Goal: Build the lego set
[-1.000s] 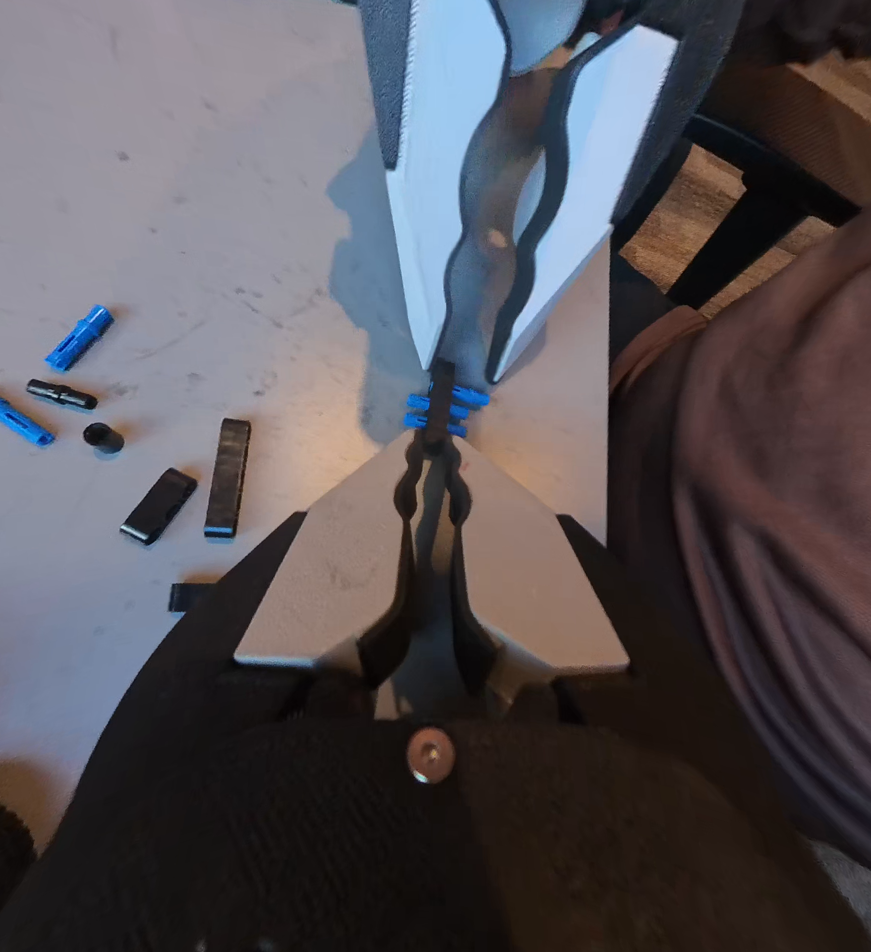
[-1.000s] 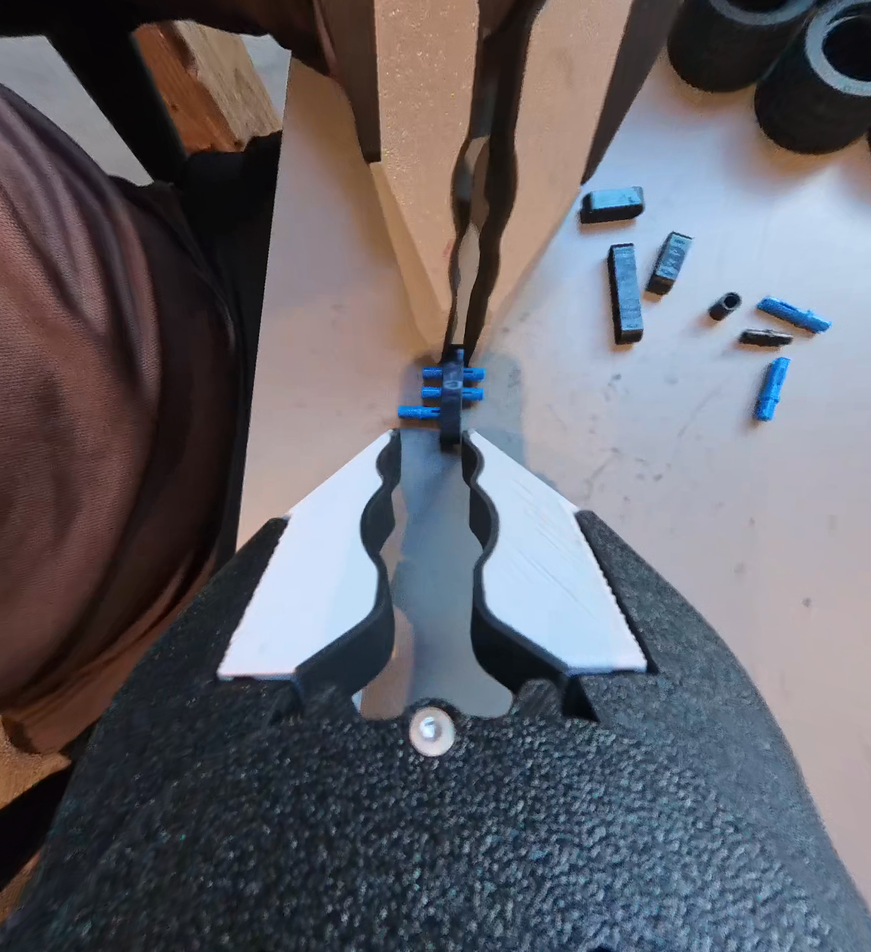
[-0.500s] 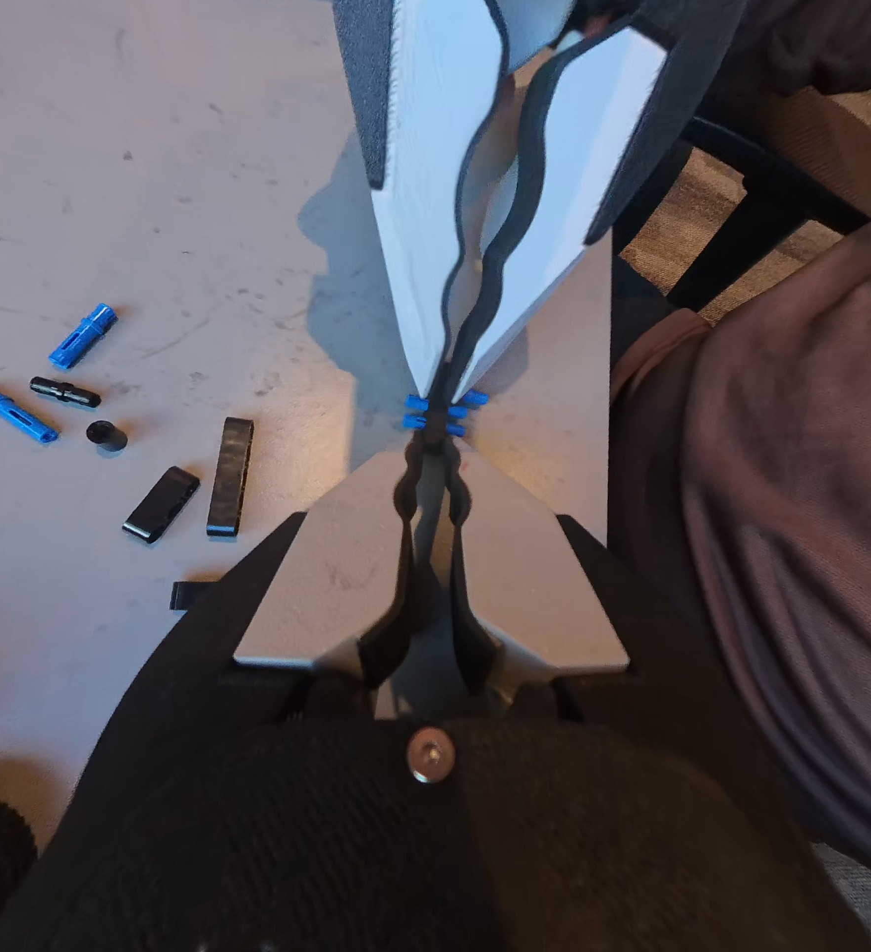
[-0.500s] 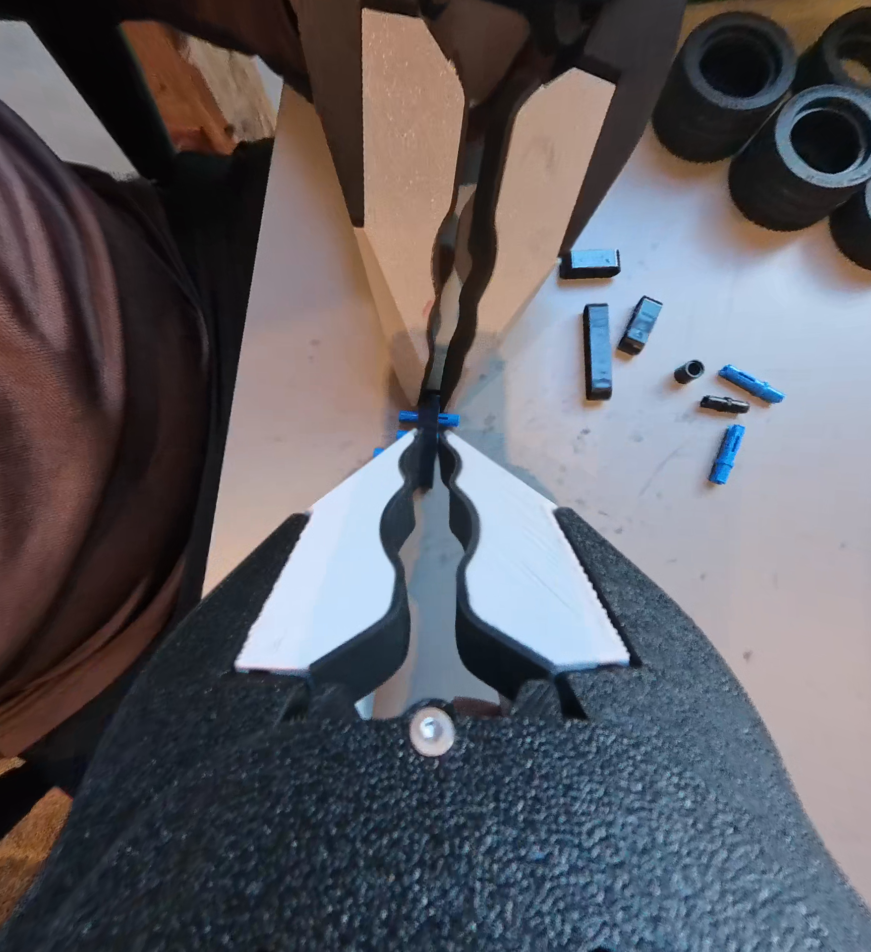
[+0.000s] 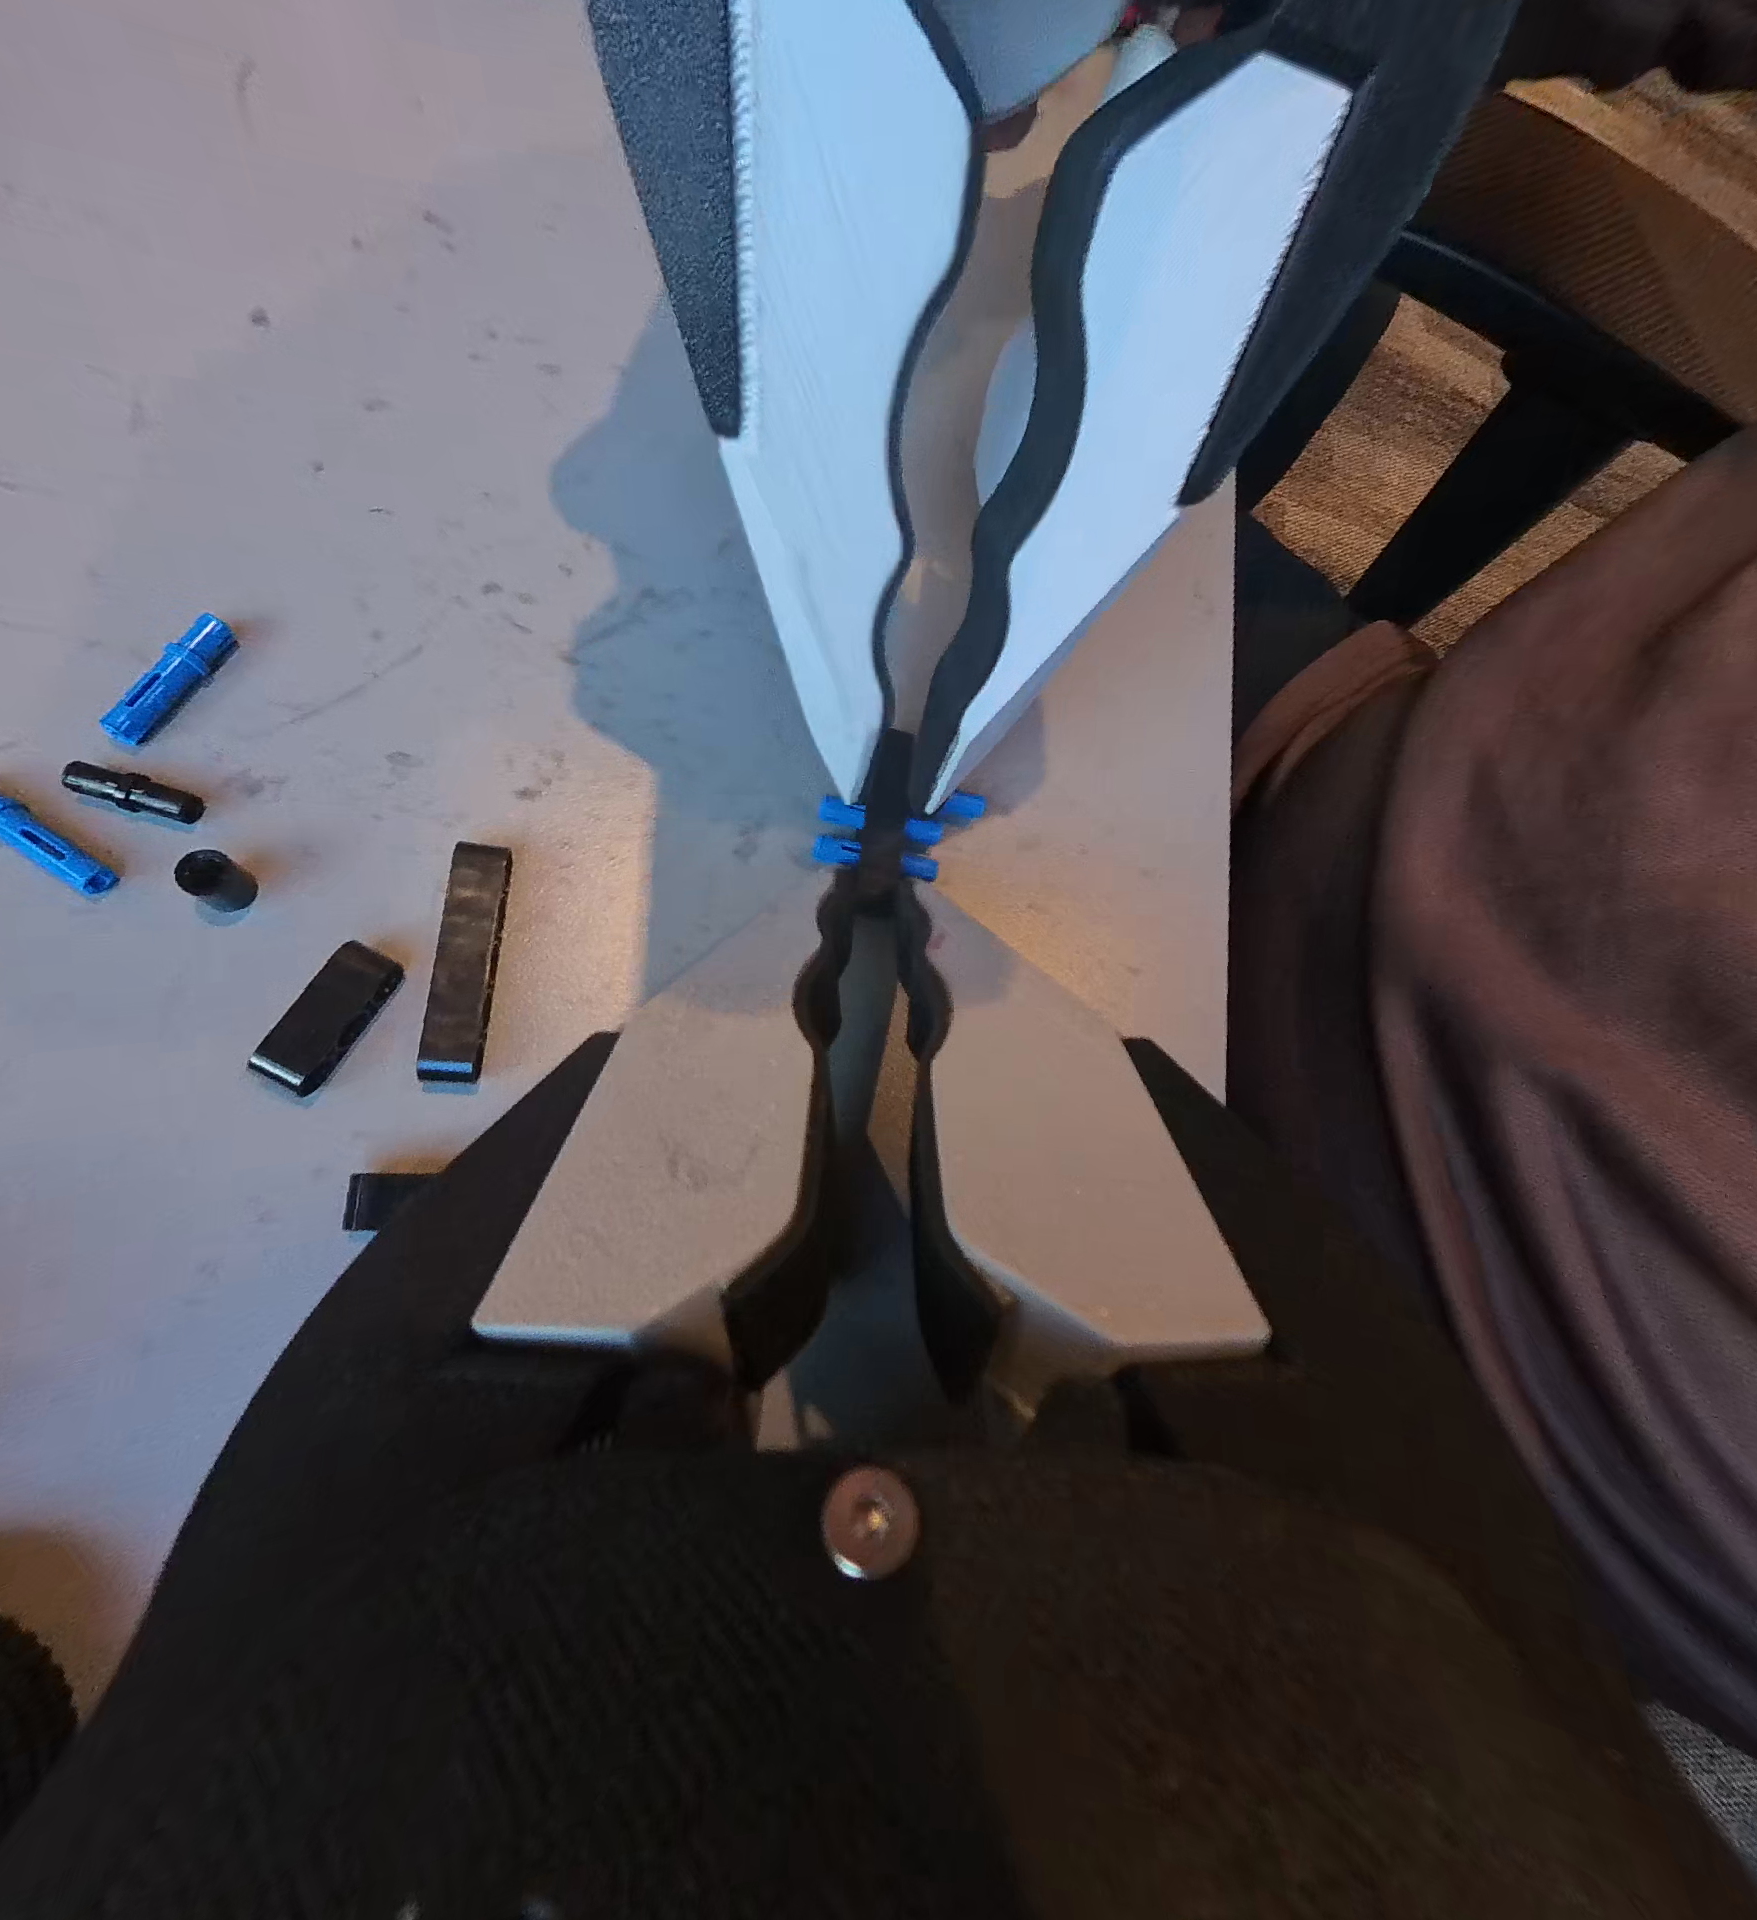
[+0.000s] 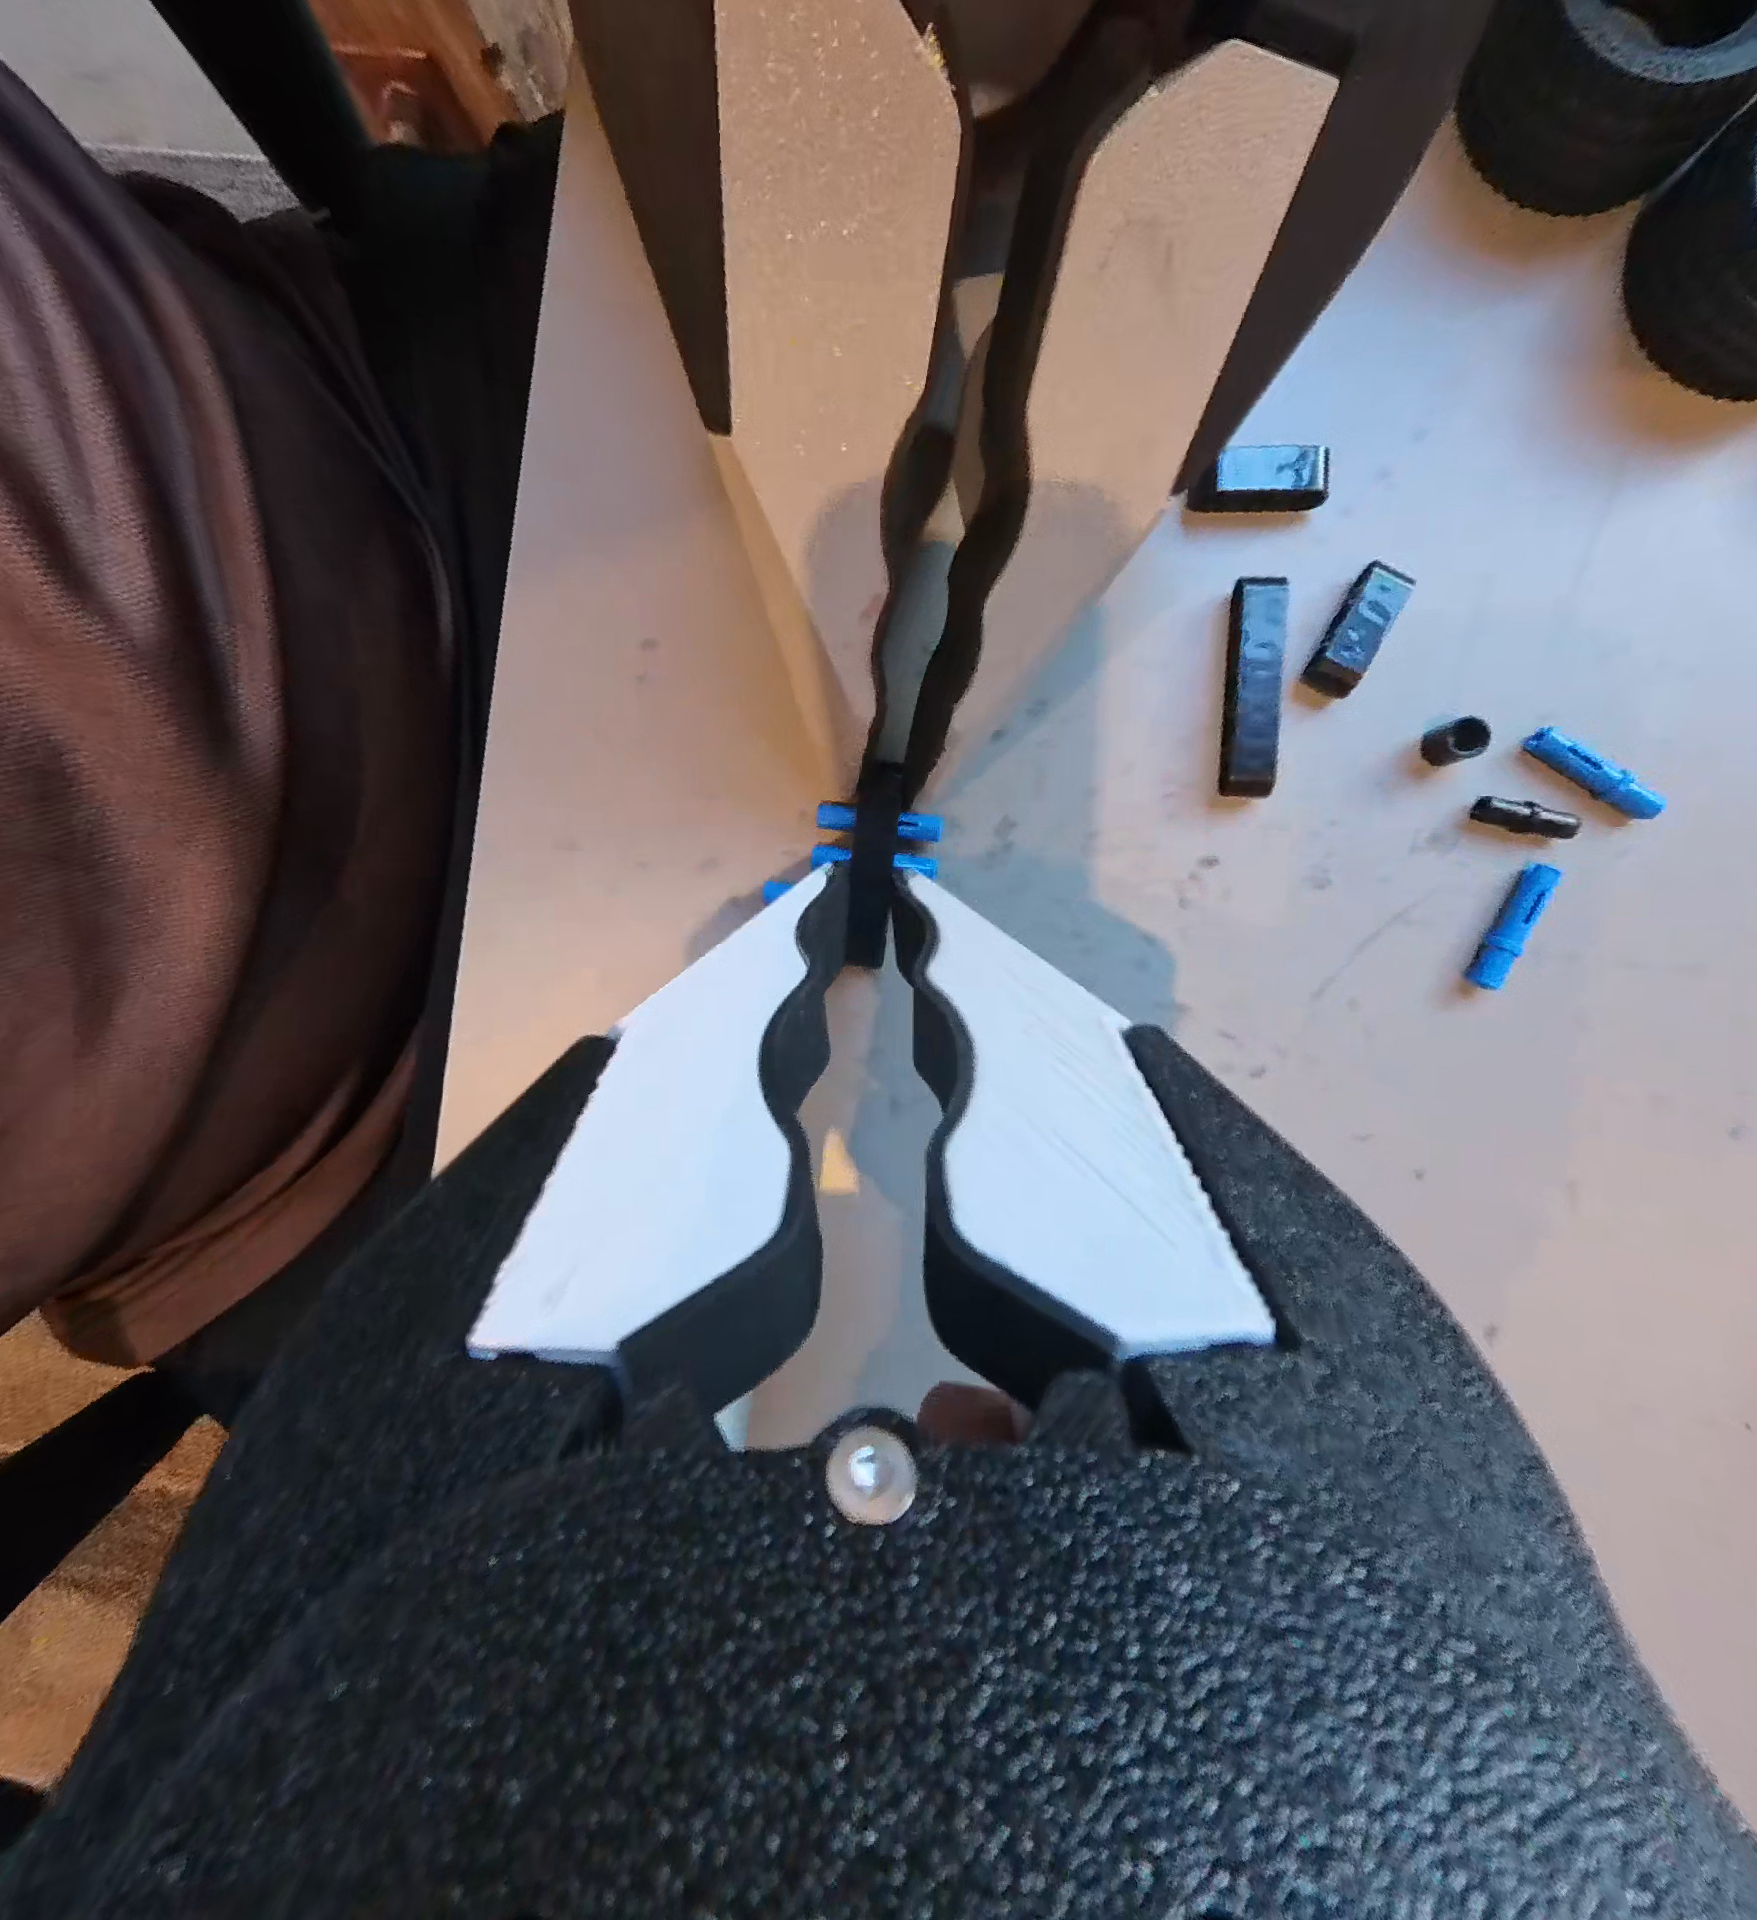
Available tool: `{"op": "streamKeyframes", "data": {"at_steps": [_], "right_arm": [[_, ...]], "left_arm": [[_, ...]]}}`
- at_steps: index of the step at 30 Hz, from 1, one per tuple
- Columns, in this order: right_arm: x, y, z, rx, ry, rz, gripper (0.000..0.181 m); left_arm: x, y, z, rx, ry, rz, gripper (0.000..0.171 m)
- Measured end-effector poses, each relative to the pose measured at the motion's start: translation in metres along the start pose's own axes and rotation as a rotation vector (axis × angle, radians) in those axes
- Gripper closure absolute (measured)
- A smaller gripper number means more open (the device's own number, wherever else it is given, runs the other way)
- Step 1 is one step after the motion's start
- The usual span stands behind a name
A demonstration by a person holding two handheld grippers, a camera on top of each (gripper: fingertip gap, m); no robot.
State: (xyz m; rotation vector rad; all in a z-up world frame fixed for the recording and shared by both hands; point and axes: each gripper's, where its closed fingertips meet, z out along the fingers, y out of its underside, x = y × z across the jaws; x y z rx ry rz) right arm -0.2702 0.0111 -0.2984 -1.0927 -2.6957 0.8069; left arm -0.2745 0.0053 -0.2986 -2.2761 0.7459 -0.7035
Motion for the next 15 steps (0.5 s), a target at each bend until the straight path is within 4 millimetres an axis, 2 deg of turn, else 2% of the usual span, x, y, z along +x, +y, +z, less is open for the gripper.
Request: {"op": "streamKeyframes", "data": {"at_steps": [13,15], "right_arm": [[0.0021,0.0007,-0.0013,-0.052,-0.071,0.004,0.168],[0.0061,0.0014,-0.0024,-0.062,-0.062,0.017,0.156]], "left_arm": [[0.0007,-0.0002,0.0,0.0,0.012,-0.007,0.166],[0.0016,0.0002,0.0003,-0.002,0.016,-0.002,0.166]]}}
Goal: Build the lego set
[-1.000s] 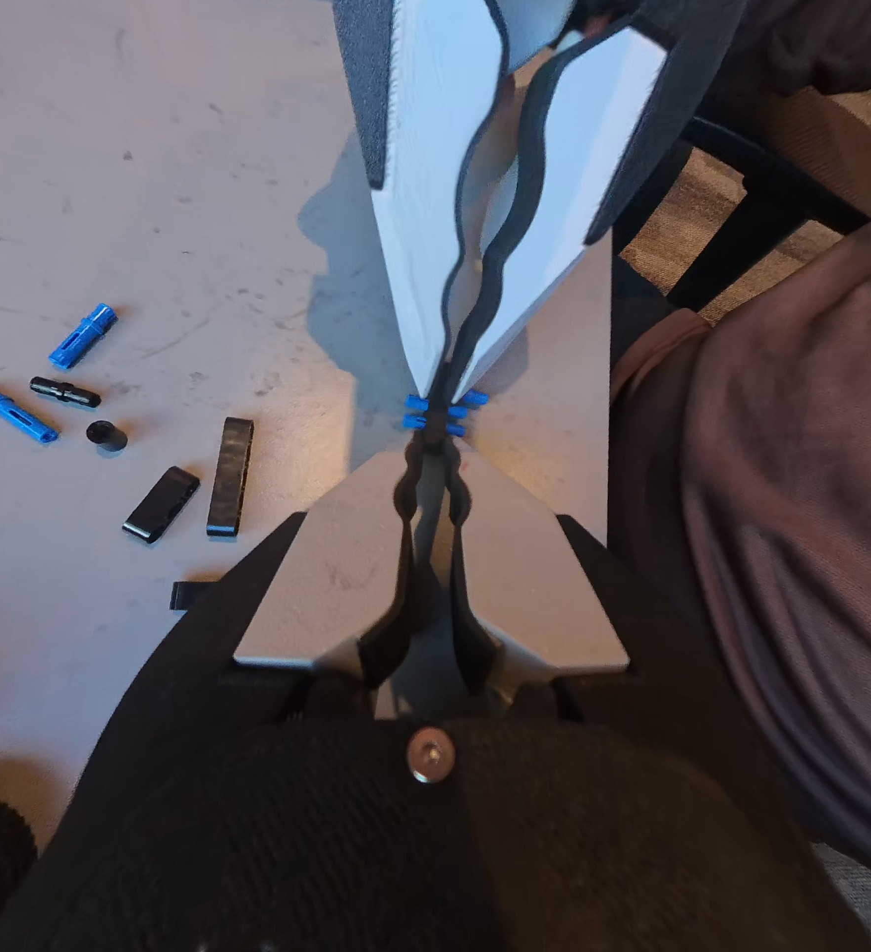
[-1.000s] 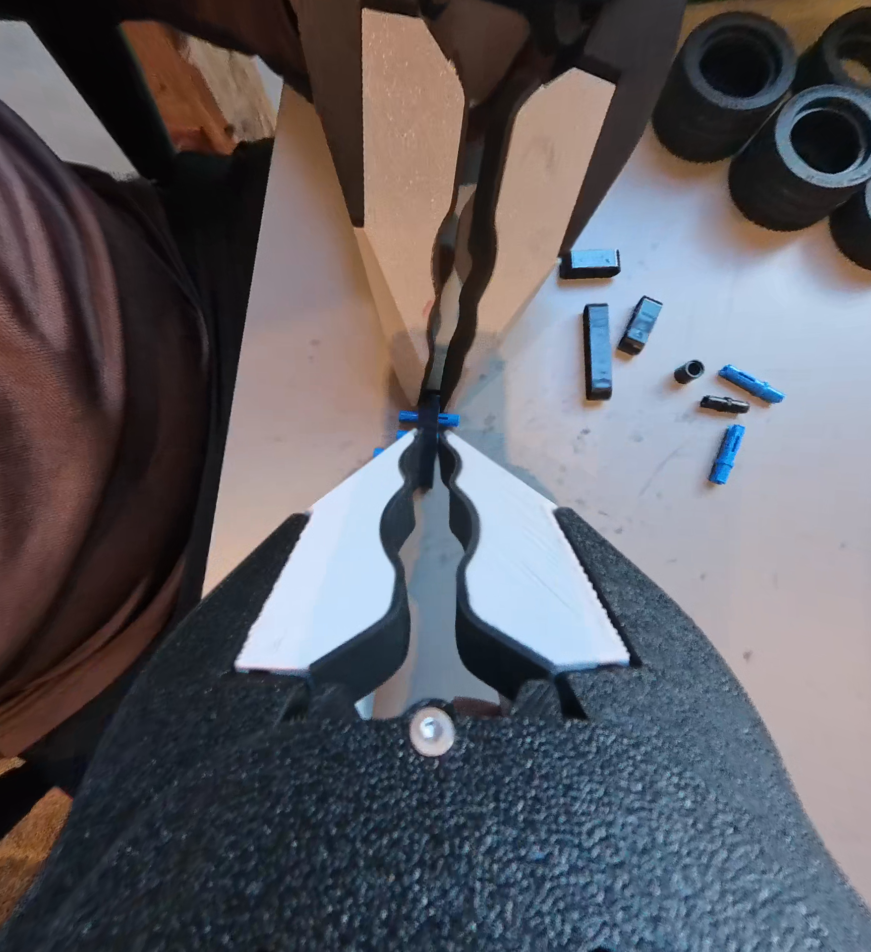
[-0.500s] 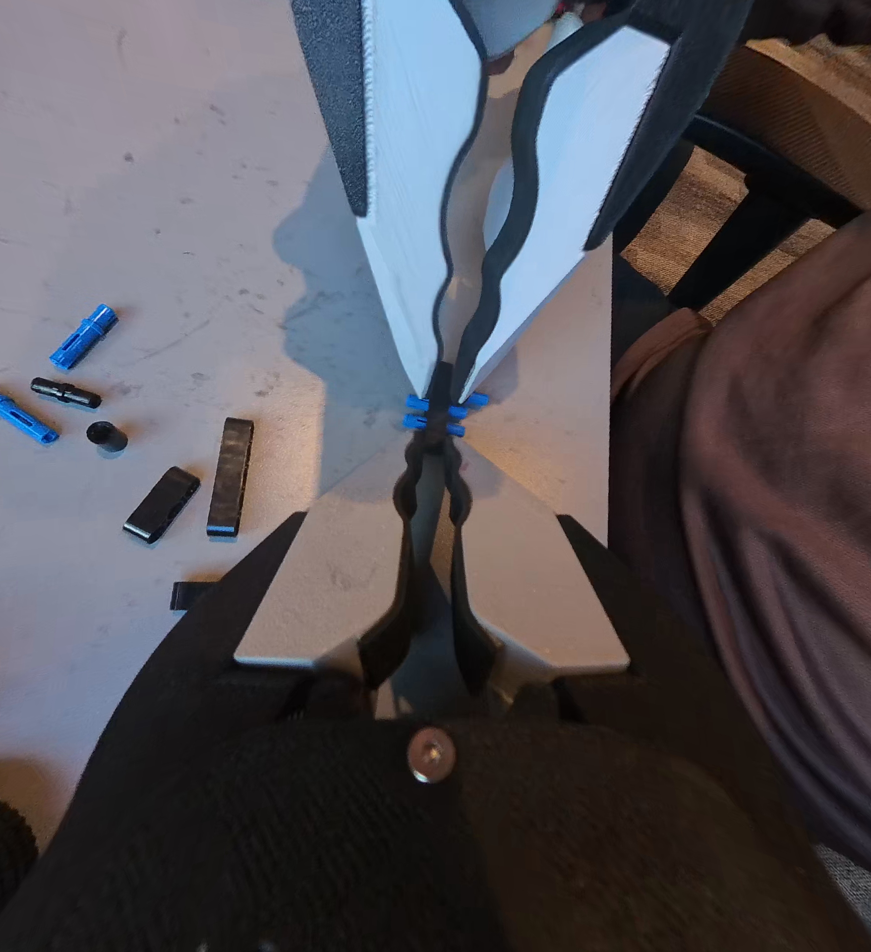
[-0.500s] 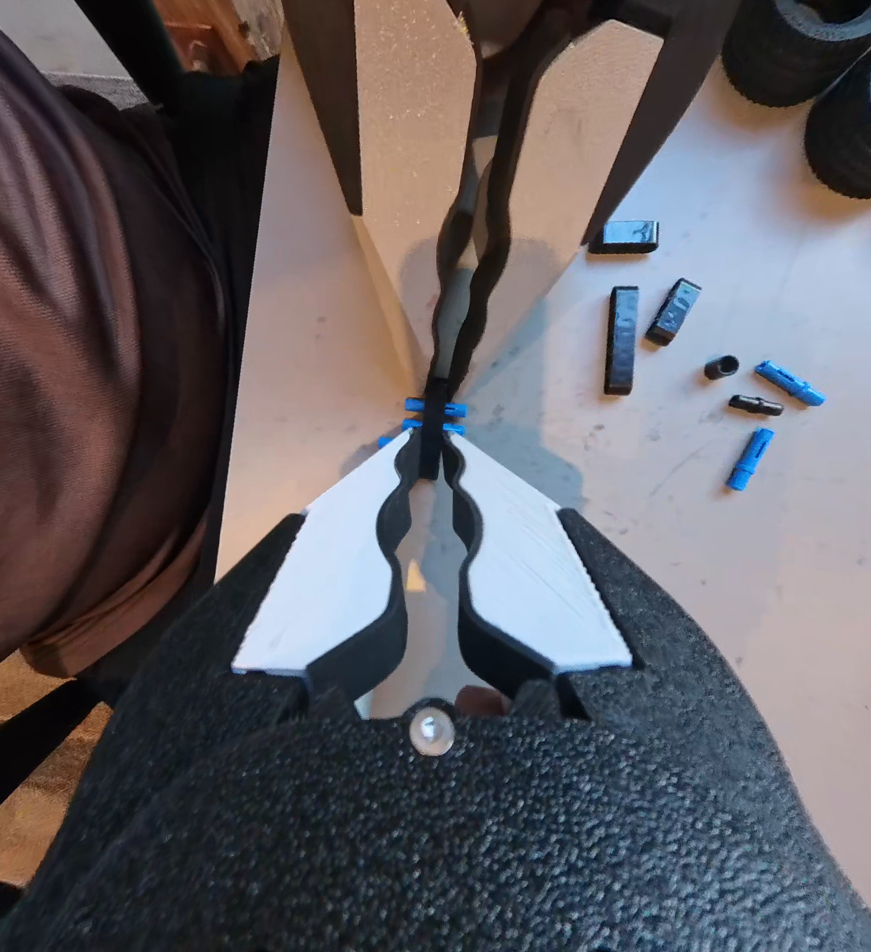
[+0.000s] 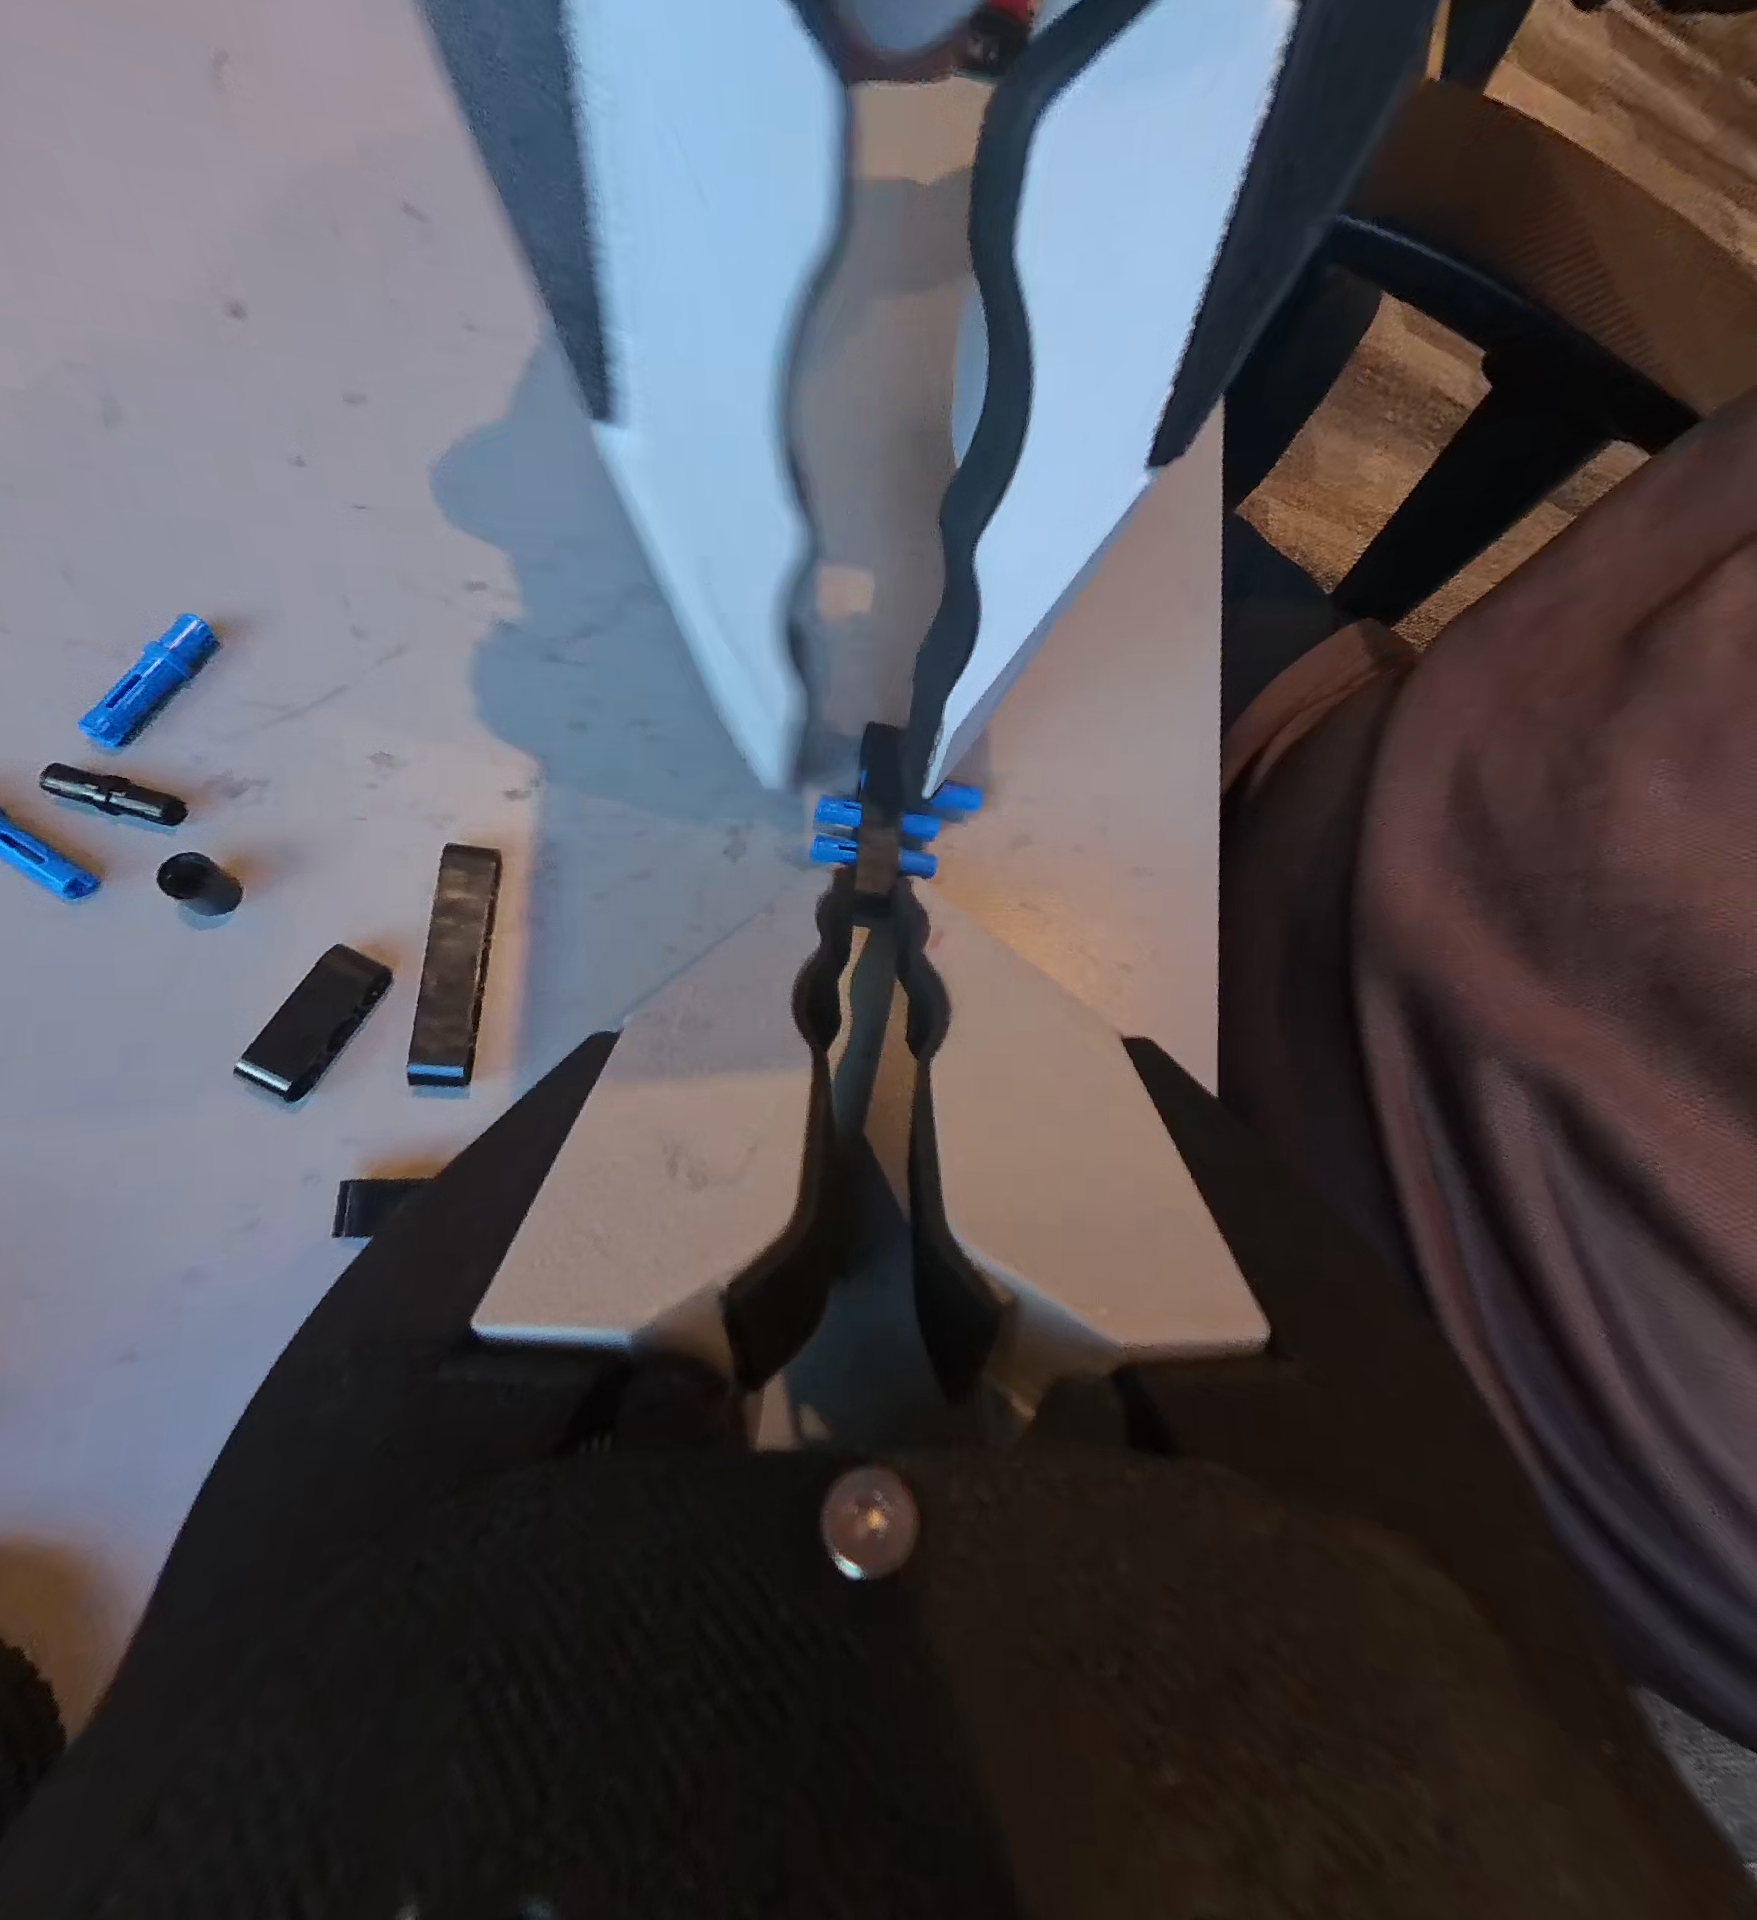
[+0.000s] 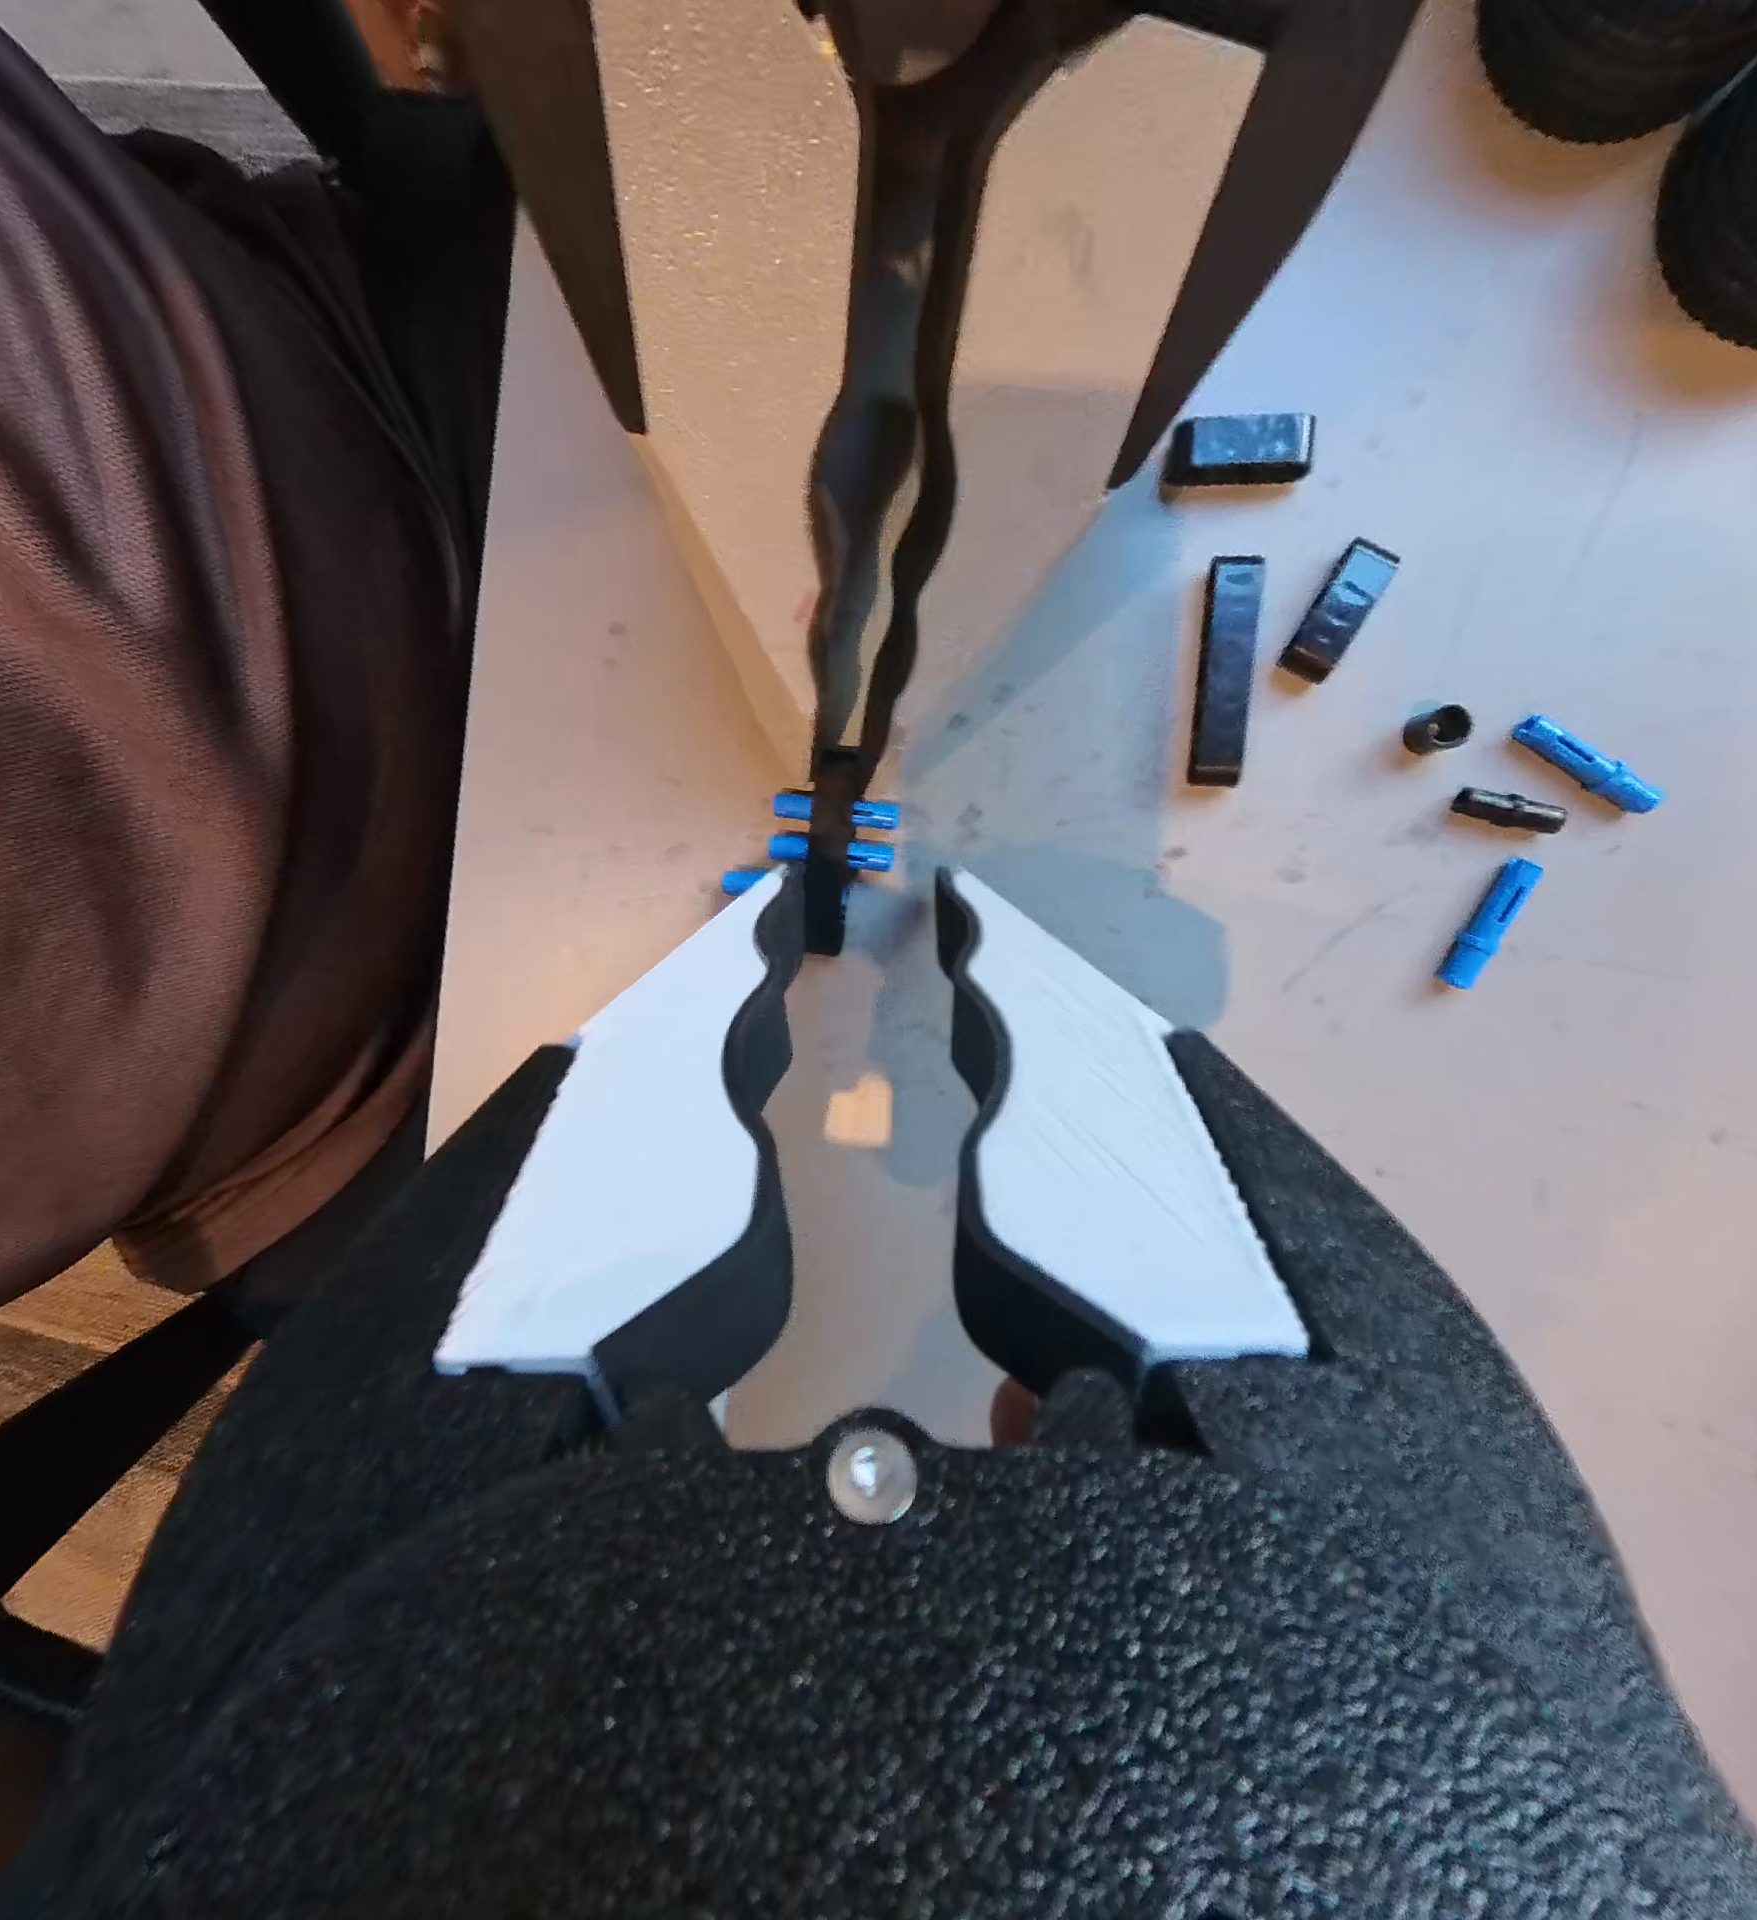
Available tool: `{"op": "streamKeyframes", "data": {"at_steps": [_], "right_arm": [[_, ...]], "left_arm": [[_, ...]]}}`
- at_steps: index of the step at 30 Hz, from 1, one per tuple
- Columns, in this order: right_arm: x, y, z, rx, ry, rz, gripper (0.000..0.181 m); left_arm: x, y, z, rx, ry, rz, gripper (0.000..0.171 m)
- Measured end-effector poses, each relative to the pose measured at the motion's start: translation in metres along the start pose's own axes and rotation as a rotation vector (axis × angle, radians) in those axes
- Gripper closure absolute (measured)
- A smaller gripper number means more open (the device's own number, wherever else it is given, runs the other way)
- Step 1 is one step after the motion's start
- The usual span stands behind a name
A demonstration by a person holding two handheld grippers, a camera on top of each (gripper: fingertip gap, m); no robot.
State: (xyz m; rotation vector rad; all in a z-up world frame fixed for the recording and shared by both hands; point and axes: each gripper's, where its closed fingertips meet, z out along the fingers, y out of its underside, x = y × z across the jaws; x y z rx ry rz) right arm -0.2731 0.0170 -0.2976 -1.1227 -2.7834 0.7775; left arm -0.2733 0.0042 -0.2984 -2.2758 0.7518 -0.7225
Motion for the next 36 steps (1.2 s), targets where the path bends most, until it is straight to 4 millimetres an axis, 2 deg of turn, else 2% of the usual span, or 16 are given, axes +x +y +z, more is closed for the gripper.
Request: {"op": "streamKeyframes", "data": {"at_steps": [4,8,14,20,23,24,25,29,36], "right_arm": [[-0.004,-0.001,0.002,-0.007,-0.023,-0.02,0.164],[-0.006,-0.002,0.005,0.001,-0.042,-0.017,0.164],[-0.007,-0.002,0.005,-0.015,0.016,-0.13,0.167],[-0.012,-0.004,0.007,0.081,-0.005,-0.072,0.174],[-0.007,-0.004,0.006,0.144,-0.065,0.111,0.173],[-0.004,-0.002,0.004,0.136,-0.065,0.152,0.17],[0.001,-0.001,0.003,0.128,-0.031,0.165,0.159],[0.004,-0.013,-0.005,0.17,0.027,0.144,0.162],[0.0,-0.009,0.007,0.067,0.027,0.058,0.164]], "left_arm": [[0.0,0.0,0.0,-0.001,0.0,0.0,0.166],[0.0,0.0,0.0,-0.001,-0.008,0.009,0.166],[-0.001,0.0,0.0,-0.001,0.003,-0.011,0.166],[-0.001,0.0,0.0,-0.001,-0.043,0.029,0.166],[-0.004,0.0,-0.002,0.006,-0.078,0.033,0.166],[-0.004,0.0,-0.001,0.005,-0.067,0.03,0.166],[-0.003,0.0,-0.001,0.006,-0.06,0.023,0.166],[-0.003,0.0,-0.001,0.007,-0.049,0.012,0.166],[-0.003,0.0,-0.001,0.006,-0.053,0.015,0.166]]}}
